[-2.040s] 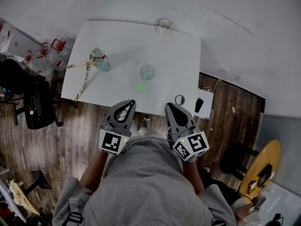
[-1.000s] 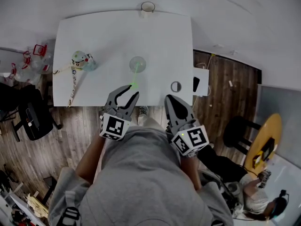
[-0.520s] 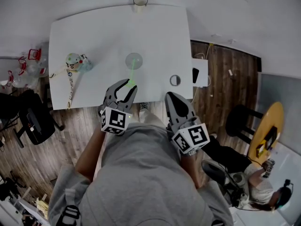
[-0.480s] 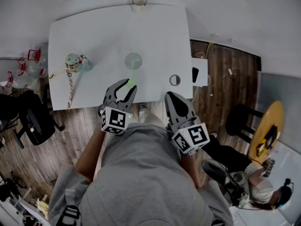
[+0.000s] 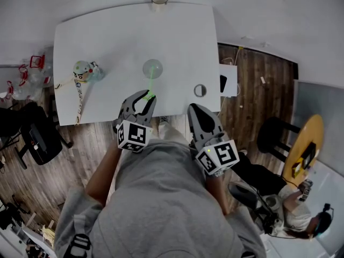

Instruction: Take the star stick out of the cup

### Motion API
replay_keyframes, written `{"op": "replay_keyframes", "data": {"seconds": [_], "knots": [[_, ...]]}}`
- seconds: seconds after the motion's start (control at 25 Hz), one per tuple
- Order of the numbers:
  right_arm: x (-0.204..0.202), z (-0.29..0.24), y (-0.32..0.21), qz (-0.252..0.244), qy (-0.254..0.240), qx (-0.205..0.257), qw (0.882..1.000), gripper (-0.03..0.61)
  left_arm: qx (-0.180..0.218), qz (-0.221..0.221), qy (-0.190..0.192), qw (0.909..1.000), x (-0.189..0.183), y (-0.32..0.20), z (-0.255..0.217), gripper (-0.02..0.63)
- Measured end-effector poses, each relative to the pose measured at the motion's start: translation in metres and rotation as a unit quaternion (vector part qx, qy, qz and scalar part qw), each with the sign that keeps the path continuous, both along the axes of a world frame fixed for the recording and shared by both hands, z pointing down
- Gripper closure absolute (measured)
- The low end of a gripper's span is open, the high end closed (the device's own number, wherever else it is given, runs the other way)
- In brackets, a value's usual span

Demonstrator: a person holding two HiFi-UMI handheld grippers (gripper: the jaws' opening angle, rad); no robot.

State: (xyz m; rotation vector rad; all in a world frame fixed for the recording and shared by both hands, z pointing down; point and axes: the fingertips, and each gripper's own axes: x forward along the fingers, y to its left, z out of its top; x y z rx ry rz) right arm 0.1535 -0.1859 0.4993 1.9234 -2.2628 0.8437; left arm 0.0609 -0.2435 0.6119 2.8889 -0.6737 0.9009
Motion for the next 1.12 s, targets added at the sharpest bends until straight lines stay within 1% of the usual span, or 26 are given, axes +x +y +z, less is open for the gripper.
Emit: {"op": "replay_keyframes", "data": {"seconds": [0.08, 0.16, 0.24, 0.6, 0.8, 0.92, 1.12], "knots": [[0.001, 0.001, -0.001, 0.0, 0.0, 0.0, 1.0, 0.543, -0.006, -0.006, -0.001, 1.0, -0.001, -0.001, 0.003, 0.488], [0.002, 0.001, -0.001, 0.002, -0.001, 0.0, 1.0, 0.543, -0.013, -0.013, 0.002, 0.9998, -0.002, -0.002, 0.005, 0.51], [0.003, 0.002, -0.002, 0.003, -0.003, -0.001, 1.0, 0.543, -0.015, -0.017, 0.004, 0.9997, -0.002, -0.002, 0.005, 0.514], [0.0, 0.006, -0.003, -0.005, -0.003, -0.008, 1.0, 0.543, -0.011, -0.036, 0.001, 0.9993, 0.0, -0.007, 0.005, 0.541], [0.0, 0.007, -0.004, -0.01, -0.004, -0.009, 1.0, 0.543, 0.002, -0.065, 0.003, 0.9979, -0.006, -0.015, 0.001, 0.565], [0.0, 0.007, -0.003, -0.013, -0.004, -0.008, 1.0, 0.543, 0.001, -0.088, 0.014, 0.996, -0.013, -0.019, -0.001, 0.569], [0.0, 0.008, -0.002, -0.022, -0.005, -0.007, 1.0, 0.543, -0.009, -0.125, 0.044, 0.9911, -0.018, -0.026, -0.013, 0.569]]}}
